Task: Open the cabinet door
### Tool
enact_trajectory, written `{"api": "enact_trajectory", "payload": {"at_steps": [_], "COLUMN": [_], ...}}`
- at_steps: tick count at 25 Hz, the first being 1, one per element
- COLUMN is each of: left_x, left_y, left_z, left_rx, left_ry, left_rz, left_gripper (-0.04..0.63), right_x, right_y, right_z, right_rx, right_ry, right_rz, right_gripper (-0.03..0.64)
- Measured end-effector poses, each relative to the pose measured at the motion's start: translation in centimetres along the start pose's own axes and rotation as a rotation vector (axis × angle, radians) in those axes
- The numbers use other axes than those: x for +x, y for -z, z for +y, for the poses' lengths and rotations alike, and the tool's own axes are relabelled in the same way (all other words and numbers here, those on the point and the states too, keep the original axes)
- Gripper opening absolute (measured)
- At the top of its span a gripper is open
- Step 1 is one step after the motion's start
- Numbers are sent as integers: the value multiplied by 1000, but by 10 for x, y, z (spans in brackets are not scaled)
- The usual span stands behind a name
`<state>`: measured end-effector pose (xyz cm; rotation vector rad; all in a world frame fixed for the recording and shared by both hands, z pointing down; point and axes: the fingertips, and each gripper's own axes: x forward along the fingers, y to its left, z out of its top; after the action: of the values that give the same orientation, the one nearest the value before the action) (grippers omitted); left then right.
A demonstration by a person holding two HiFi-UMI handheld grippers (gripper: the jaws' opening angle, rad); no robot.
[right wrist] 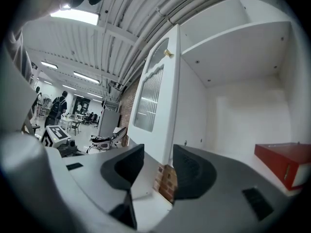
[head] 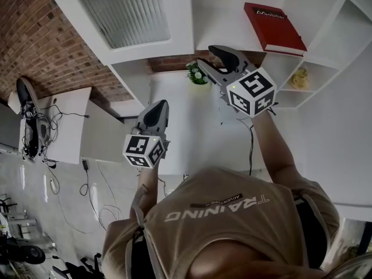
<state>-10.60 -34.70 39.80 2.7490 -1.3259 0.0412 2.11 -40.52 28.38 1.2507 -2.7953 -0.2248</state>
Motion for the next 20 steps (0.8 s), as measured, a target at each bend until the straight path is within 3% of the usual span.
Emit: {"api": "enact_trajectory", "payload": {"at_steps": [12, 20], "left_x": [15, 13], "left_y": [8, 21], "left_z": [13, 17], "left_rx": [-29, -69], "left_ry": [23, 17], "left_rz": [14, 19], "left_gripper": [8, 8], "right_x": [56, 60], "right_y": [9, 11], "right_z": [-7, -9], "right_rx": [-11, 44], "right_ry": [-2, 17], "right_rz": [92, 68], "right_gripper": [166, 164]}}
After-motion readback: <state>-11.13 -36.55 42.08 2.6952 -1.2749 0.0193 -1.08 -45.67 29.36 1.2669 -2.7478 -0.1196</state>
